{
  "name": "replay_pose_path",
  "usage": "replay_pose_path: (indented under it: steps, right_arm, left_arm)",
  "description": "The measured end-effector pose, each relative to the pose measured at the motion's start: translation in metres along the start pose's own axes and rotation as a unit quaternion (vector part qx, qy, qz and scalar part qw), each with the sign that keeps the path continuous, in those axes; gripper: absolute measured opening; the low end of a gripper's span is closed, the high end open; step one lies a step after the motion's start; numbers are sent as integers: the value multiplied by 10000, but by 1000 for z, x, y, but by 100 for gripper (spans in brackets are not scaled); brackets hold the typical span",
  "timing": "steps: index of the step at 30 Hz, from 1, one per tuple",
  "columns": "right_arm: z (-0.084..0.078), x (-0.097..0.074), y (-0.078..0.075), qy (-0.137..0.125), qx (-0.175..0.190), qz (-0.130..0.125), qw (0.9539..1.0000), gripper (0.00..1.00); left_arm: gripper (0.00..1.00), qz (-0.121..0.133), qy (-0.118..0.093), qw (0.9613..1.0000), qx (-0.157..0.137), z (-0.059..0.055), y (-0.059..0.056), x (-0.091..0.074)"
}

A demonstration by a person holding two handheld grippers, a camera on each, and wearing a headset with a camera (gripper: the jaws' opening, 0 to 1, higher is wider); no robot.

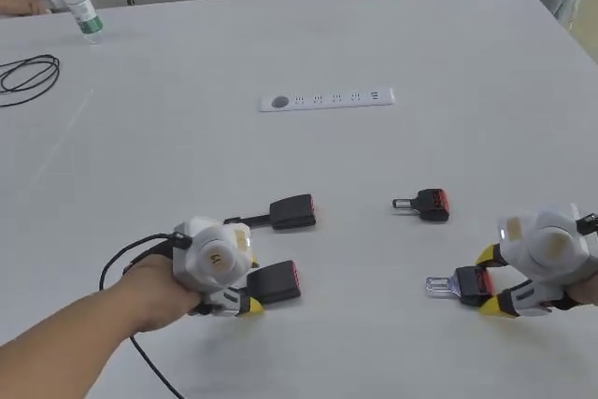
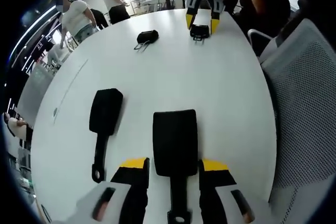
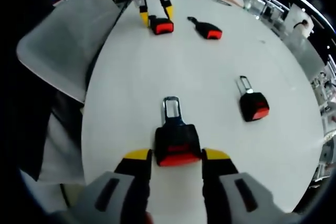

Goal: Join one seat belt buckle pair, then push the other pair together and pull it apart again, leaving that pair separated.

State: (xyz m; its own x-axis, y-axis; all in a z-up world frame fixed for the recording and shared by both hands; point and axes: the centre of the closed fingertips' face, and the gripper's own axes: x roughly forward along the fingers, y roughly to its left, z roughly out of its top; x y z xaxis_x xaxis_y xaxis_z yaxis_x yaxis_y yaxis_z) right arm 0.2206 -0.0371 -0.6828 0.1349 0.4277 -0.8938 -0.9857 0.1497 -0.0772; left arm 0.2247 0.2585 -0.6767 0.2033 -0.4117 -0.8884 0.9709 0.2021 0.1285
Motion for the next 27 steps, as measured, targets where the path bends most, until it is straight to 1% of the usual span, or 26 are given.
replay_pose_path:
  steps: [1, 2, 3, 6, 8, 11, 12, 16, 19, 23, 27]
  right_arm:
    - [0, 1, 0, 9, 5, 29, 10000, 39]
    - [1, 1, 0, 13, 8, 45, 10000, 38]
    - [3, 1, -1, -34, 53, 85, 9999, 38]
    - [3, 2, -4, -34, 86, 128, 9999, 38]
    - [3, 3, -5, -39, 111, 175, 9998, 37]
    - [2, 3, -6, -23, 122, 239, 9996, 36]
    - [2, 3, -5, -20, 122, 258, 9996, 36]
    - [3, 3, -3, -21, 140, 327, 9994, 35]
    - [3, 3, -3, -49, 146, 339, 9993, 35]
    - [2, 3, -2, -79, 142, 336, 9993, 35]
    - [2, 3, -2, -108, 102, 321, 9994, 35]
  left_arm:
    - [33, -158, 65, 9998, 114, 0, -4, 1]
    - [32, -99, 74, 9998, 159, 1, -1, 1]
    - [32, -143, 113, 9997, 153, 1, -2, 1]
    - [32, -266, 189, 9989, 328, 1, -2, 2]
    - [32, -327, 238, 9985, 356, 1, -2, 2]
    - [32, -435, 354, 9973, 481, 1, -2, 3]
    - [32, -468, 404, 9967, 526, 1, -3, 4]
    - [32, -550, 489, 9954, 614, 2, -4, 4]
    - [32, -590, 499, 9951, 612, 1, -5, 4]
    - [32, -580, 497, 9955, 559, 1, -5, 5]
    - [32, -600, 456, 9959, 502, 1, -5, 5]
